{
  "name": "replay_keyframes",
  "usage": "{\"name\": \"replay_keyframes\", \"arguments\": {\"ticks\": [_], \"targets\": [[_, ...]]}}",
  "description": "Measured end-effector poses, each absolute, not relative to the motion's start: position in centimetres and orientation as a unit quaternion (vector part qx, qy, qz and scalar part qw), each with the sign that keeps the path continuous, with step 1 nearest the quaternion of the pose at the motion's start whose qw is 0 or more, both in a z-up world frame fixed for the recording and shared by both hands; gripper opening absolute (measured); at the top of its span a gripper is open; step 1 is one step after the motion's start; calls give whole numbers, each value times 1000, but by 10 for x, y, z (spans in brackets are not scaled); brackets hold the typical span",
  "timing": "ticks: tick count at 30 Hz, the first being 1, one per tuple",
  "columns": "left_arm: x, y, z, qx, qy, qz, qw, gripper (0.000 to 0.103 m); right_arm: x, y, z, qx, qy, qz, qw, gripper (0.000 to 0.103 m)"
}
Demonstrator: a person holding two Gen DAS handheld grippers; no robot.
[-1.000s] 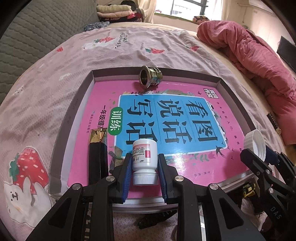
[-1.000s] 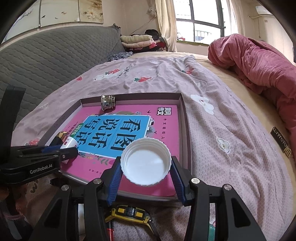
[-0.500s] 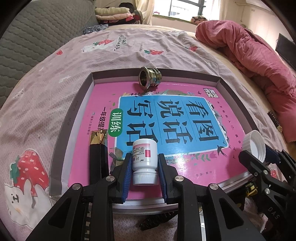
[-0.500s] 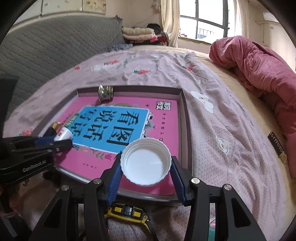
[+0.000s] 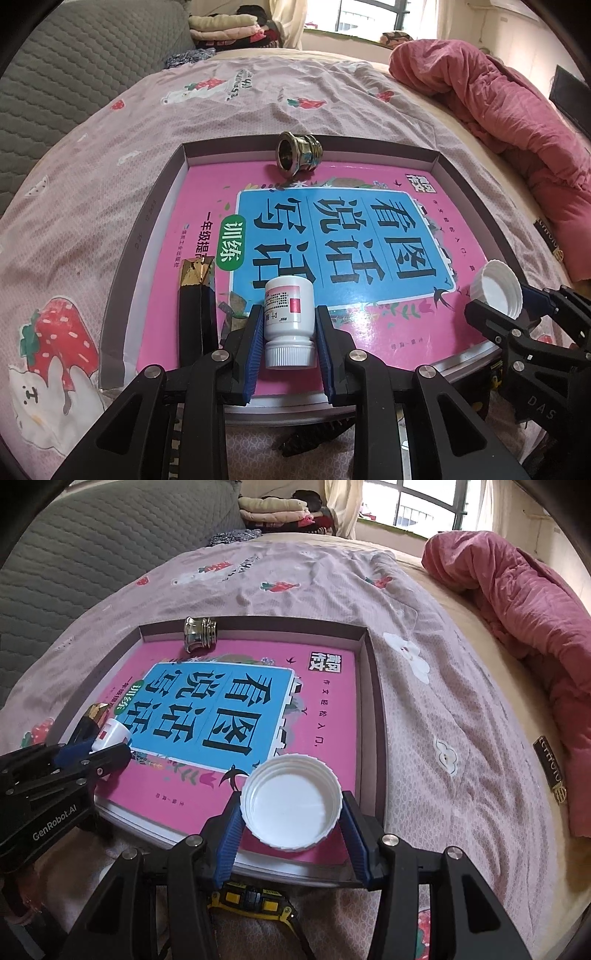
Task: Organize rigid objects
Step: 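Open the right tool to release the white cap onto the book, then open the left tool to release the pill bottle onto the book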
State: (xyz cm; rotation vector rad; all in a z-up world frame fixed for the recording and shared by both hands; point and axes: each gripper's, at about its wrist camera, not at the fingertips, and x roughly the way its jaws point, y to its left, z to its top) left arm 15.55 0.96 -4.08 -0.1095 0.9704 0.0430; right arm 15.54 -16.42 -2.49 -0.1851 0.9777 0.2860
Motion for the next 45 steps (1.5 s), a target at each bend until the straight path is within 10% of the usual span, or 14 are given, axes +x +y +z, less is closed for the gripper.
{"name": "replay_keyframes", "arguments": {"ticks": [45], "targets": [[145,21,-36,-74,487,19,870,28,118,-200,-1,-3,366,179,913,62]]}}
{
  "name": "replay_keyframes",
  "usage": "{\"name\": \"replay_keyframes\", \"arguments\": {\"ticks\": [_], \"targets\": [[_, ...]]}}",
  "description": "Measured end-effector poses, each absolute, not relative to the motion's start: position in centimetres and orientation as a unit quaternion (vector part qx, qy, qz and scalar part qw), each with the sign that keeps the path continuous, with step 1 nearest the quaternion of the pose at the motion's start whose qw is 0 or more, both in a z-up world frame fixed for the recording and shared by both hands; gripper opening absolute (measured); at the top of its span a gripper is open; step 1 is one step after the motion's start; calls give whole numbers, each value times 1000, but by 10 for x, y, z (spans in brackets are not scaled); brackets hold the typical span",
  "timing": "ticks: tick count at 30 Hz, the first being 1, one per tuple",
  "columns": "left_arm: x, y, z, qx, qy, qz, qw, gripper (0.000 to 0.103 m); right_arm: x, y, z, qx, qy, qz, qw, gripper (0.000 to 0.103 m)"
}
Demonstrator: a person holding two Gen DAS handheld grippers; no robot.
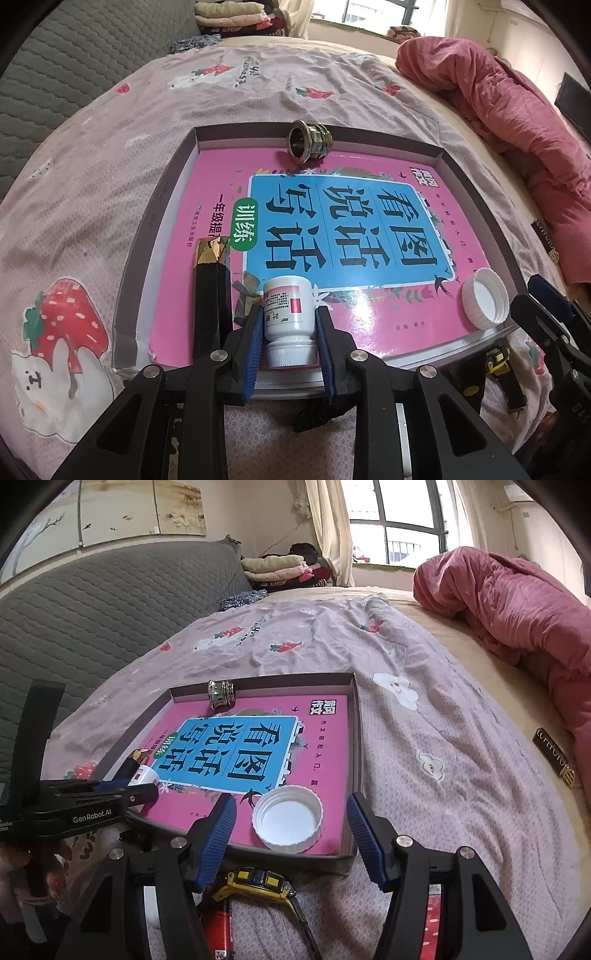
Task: Organize rigid objects
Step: 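Open the left tool to release the pill bottle onto the book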
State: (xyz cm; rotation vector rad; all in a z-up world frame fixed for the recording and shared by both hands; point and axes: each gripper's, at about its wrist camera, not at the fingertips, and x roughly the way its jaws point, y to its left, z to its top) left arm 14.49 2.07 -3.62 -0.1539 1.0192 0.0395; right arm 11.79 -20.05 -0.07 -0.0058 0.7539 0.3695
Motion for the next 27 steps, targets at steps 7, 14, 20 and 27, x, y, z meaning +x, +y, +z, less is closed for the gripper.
{"name": "replay_keyframes", "arguments": {"ticks": [7,14,20,27], "targets": [[143,24,-31,-84,485,21,870,37,113,-200,1,-13,360,174,916,62],[136,31,-27,-101,480,21,871,38,108,-206,4,-10,358,162,919,62],[129,41,-13,-112,466,19,878,38,106,-208,5,-7,357,157,921,62],[125,48,0,-118,455,20,882,38,100,-209,9,-12,350,152,924,62]]}}
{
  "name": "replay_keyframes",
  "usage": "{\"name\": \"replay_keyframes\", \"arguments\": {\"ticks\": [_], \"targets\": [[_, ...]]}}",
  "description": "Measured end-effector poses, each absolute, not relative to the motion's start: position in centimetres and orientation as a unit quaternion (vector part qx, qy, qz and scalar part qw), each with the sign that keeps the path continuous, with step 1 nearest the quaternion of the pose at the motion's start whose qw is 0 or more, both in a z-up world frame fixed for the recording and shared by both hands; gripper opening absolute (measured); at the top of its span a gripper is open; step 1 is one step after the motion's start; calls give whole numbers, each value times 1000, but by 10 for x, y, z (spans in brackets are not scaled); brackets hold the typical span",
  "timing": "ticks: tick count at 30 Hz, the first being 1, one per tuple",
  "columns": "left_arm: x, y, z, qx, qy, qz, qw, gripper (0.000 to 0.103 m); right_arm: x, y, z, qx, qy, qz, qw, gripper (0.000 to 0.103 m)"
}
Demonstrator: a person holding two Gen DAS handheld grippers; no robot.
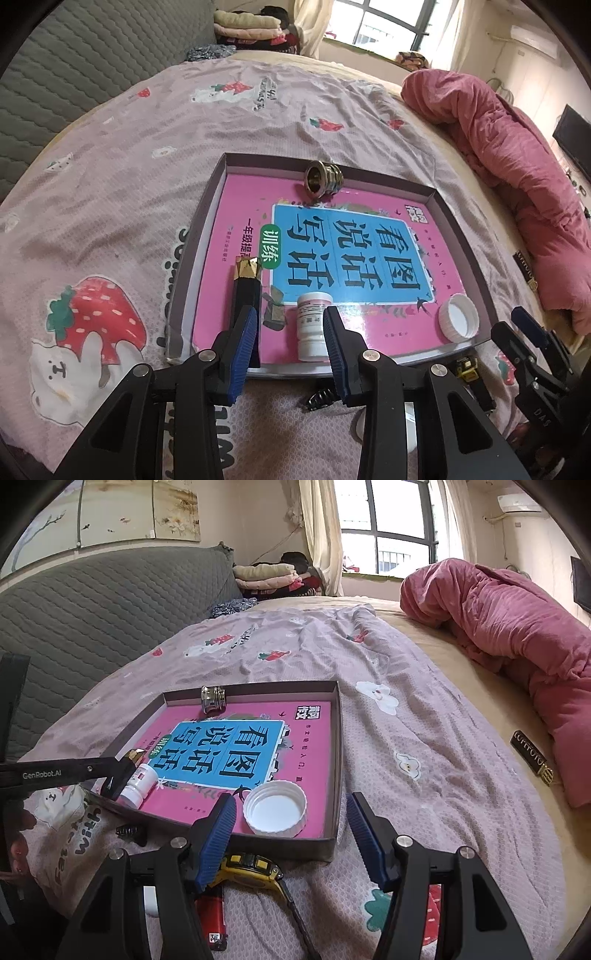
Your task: Organize rigid objects
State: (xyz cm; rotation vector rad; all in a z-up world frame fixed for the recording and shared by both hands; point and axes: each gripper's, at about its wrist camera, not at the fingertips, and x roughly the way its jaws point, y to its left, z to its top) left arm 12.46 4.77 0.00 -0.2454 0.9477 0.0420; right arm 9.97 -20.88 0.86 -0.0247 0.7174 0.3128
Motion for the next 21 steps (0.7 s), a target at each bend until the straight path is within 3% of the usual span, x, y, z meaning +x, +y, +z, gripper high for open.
{"name": "replay_keyframes", "arguments": {"ticks": [16,21], "targets": [[106,40,21,-114,439,8,891,39,85,-221,21,-1,329,135,935,62],[99,38,26,-113,434,5,894,49,76,-221,24,-13,325,136,936,62]]}}
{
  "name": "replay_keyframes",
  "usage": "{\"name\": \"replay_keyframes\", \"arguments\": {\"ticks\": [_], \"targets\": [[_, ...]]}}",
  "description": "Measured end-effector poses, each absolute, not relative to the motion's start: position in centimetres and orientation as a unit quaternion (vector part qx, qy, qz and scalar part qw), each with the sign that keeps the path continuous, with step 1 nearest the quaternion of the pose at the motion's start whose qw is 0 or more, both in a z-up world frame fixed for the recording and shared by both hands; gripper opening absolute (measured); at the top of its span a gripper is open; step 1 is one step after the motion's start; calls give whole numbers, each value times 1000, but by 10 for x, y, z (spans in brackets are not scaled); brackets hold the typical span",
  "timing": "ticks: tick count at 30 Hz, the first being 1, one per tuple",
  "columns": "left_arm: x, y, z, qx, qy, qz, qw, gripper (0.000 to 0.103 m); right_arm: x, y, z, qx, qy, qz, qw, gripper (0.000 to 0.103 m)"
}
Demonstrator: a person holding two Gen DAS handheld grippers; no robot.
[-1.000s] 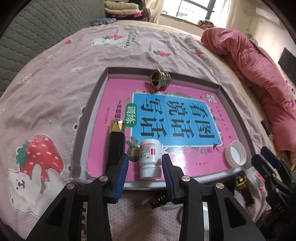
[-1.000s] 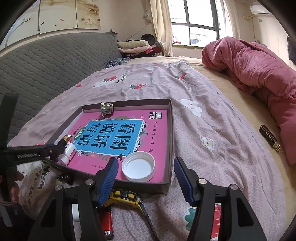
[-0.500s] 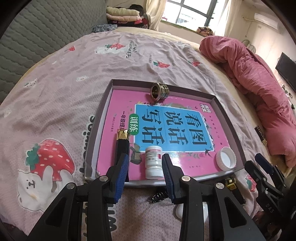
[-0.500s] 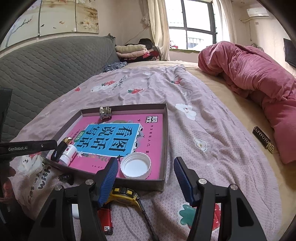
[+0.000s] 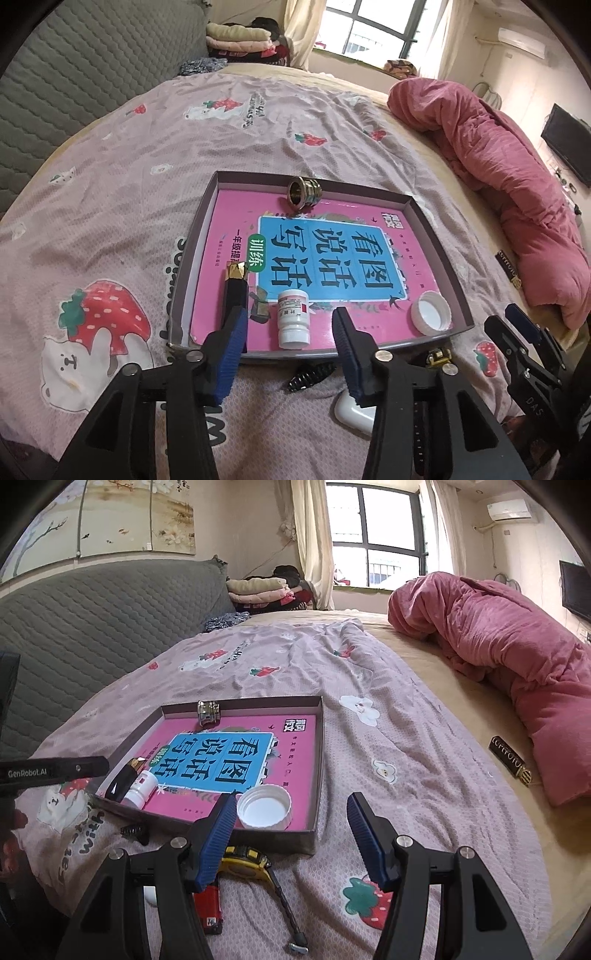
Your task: Organize rigid objects
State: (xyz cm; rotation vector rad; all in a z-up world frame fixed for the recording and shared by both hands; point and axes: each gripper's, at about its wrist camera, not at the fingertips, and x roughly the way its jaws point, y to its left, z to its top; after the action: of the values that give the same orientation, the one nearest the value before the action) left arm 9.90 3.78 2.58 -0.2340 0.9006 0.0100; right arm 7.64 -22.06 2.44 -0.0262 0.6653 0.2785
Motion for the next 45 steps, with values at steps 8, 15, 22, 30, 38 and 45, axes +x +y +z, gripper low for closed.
{"name": "replay_keyframes", "arguments": {"ticks": [8,15,22,30,38,45], "targets": [[94,36,32,-112,429,3,896,50,64,-213,27,-39,320,135,937,62],[86,36,37,-107,425,7,899,57,54,-206,29,-55,320,142,935,62],[78,38,42,-106,423,4,900,58,45,-202,27,-62,325,149,932,62],[72,38,47,-104,420,6,902,58,35,-198,27,-68,327,159,929,62],[65,31,47,-88,425,4,901,59,37,-205,24,-54,343,153,925,62],[60,26,46,-79,430,0,899,59,36,-208,22,-51,353,150,922,62]]}}
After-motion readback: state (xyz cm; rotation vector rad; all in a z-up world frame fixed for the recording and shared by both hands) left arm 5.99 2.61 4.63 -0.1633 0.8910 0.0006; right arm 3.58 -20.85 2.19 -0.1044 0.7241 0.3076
